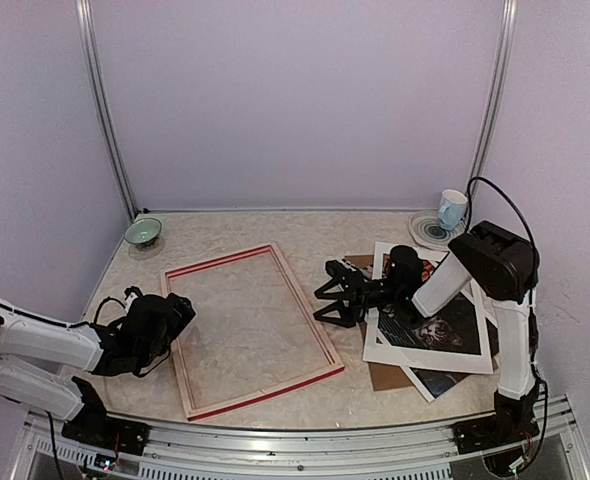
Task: Put the photo into the frame
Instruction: Pick up the glass panel from the frame body.
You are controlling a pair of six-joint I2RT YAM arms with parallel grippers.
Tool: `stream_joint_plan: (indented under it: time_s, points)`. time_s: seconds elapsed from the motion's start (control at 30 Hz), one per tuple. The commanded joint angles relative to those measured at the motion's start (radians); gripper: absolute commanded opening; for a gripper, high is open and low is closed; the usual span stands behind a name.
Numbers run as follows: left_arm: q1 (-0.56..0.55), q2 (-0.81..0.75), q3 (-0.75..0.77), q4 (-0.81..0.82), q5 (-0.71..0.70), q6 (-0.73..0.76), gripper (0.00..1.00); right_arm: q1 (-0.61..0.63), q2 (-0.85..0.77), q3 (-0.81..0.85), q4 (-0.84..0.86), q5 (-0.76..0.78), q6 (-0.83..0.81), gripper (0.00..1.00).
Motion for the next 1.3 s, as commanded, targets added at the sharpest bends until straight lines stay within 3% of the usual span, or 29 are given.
stream_joint_plan:
  time_s: [0.0, 0.17, 0.33, 0.4, 0.5, 0.73, 0.9, 1.17, 1.27]
  points:
    - [-0.002, 0.056, -0.042, 0.006, 0.1, -0.038, 0.99, 0.029, 0.029, -0.019, 0.116, -0.004, 0.036, 0.76]
    - [-0.004, 0.062, -0.042, 0.027, 0.104, -0.037, 0.99, 0.04, 0.065, -0.042, 0.258, 0.003, 0.106, 0.77]
    - [-0.005, 0.063, -0.044, 0.041, 0.105, -0.033, 0.99, 0.06, 0.142, -0.034, 0.516, 0.007, 0.245, 0.77]
    - [-0.006, 0.065, -0.045, 0.045, 0.106, -0.035, 0.99, 0.073, 0.152, -0.025, 0.534, 0.002, 0.24, 0.77]
    - [-0.007, 0.068, -0.047, 0.05, 0.107, -0.034, 0.99, 0.092, 0.142, -0.016, 0.45, -0.007, 0.168, 0.77]
    - [-0.007, 0.067, -0.052, 0.056, 0.108, -0.035, 0.99, 0.108, 0.03, -0.006, 0.062, -0.017, -0.183, 0.8]
    - [-0.009, 0.07, -0.06, 0.07, 0.112, -0.037, 0.99, 0.112, 0.01, -0.004, 0.005, -0.018, -0.289, 0.81]
    - [-0.009, 0.075, -0.064, 0.084, 0.119, -0.037, 0.99, 0.14, 0.041, 0.049, 0.05, -0.017, -0.335, 0.82]
    - [-0.009, 0.072, -0.064, 0.08, 0.118, -0.036, 0.99, 0.141, 0.027, 0.081, -0.067, 0.003, -0.399, 0.81]
